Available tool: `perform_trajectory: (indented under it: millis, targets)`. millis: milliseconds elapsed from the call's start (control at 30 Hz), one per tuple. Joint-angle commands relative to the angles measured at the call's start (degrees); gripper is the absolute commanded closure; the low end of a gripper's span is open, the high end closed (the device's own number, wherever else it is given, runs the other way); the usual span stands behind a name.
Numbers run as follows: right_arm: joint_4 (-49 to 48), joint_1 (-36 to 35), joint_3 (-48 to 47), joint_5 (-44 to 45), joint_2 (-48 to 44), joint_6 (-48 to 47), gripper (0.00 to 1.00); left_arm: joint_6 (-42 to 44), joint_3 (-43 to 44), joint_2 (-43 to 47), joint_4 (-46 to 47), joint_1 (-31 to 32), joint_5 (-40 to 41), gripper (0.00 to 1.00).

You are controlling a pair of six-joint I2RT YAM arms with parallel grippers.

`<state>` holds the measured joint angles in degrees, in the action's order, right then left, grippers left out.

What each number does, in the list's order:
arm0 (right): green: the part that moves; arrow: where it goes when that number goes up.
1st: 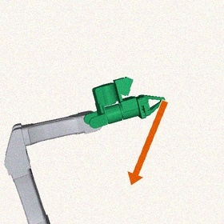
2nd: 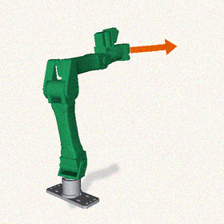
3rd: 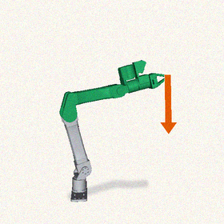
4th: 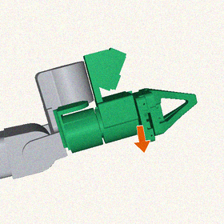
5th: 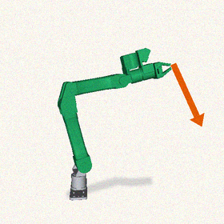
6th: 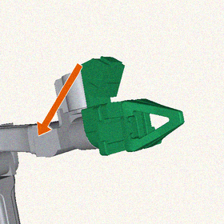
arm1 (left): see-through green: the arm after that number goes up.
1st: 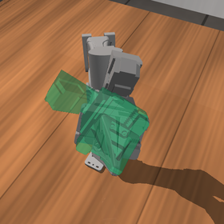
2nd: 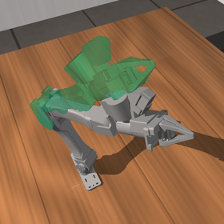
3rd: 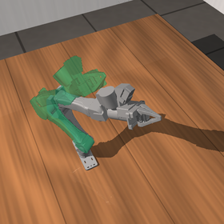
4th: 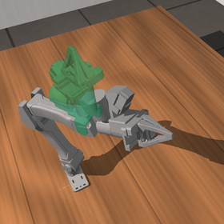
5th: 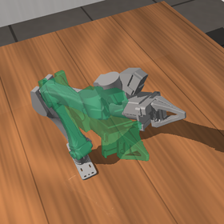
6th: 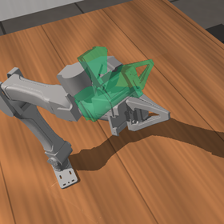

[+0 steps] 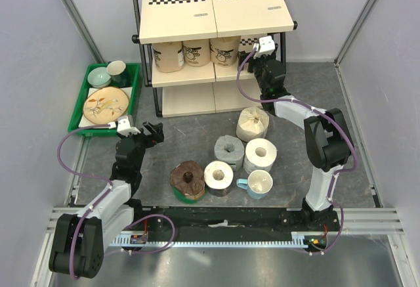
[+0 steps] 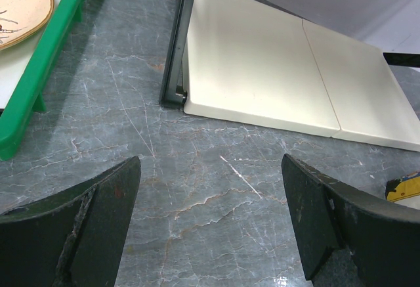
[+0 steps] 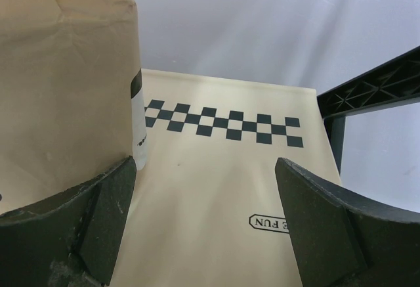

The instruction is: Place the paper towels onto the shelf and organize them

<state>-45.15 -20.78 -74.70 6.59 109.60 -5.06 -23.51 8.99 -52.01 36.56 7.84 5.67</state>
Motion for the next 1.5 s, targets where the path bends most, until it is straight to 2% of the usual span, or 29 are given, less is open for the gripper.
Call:
perform_trajectory:
  millis: [0, 167, 333, 567, 700, 900, 1067, 1133, 1267, 1467]
  targets:
    - [-0.03, -0.32, -2.21, -3.25, 0.61, 1.02, 0.04, -1.19, 0.59, 0.07, 2.29, -0.01, 0.48, 0.05]
    - [-0.55, -0.32, -1.42, -2.81, 0.0, 1.19, 0.04, -1.28, 0.59, 0.24, 2.2, -0.01, 0.57, 0.05]
    - [-6.44, -0.32, 4.99, 0.44, -3.95, 3.12, 0.04, -1.19, 0.59, 0.15, 2.2, -0.01, 0.48, 0.05]
    - [-10.92, -0.41, 15.97, 0.97, -13.88, 4.97, 0.04, -1.19, 0.59, 0.15, 2.2, -0.01, 0.48, 0.05]
    - [-10.23, -0.41, 19.84, 2.37, -20.37, 9.09, 0.04, -1.19, 0.59, 0.33, 2.38, -0.01, 0.48, 0.05]
    - [2.67, -3.3, 25.12, 7.9, -30.92, 15.25, 0.04, -1.1, 0.59, 0.24, 2.38, -0.01, 0.31, 0.05]
    - [16.82, -12.26, 26.97, 14.06, -39.89, 15.17, 0.04, -1.19, 0.5, 0.24, 2.29, -0.01, 0.48, 0.05]
    - [23.48, -14.72, 26.97, 17.12, -43.58, 18.65, 0.04, -1.19, 0.41, 0.5, 2.38, -0.01, 0.39, 0.05]
    - [36.95, -15.0, 25.3, 17.85, -47.54, 26.48, 0.05, -1.19, 0.59, 0.15, 2.38, -0.01, 0.39, 0.05]
    - [52.42, -15.26, 23.19, 18.89, -49.13, 30.54, 0.06, -1.1, 0.67, 0.07, 2.38, -0.01, 0.31, 0.05]
